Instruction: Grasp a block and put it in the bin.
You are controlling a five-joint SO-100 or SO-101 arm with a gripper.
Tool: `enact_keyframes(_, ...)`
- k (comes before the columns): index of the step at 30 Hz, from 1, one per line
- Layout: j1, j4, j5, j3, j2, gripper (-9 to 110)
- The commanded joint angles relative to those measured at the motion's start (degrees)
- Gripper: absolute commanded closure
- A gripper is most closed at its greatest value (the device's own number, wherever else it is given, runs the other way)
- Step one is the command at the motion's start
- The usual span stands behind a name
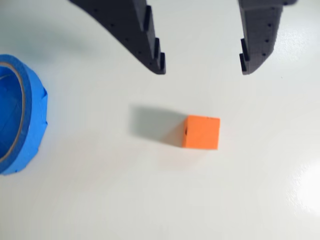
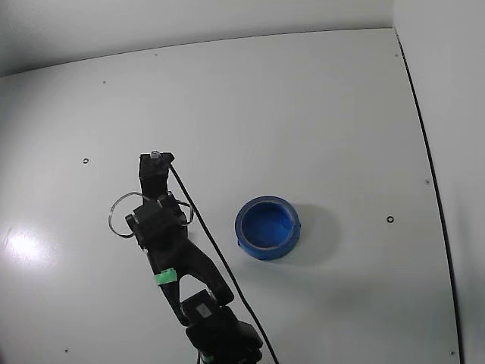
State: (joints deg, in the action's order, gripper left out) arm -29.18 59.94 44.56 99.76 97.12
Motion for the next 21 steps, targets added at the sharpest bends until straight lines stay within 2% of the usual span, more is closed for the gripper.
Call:
enact_keyframes(1,-0.4,-0.9,0.5,-9.2,-0.7,80)
enact_keyframes(21,0.2,-0.9,1.2,-20.3,-16.2,80)
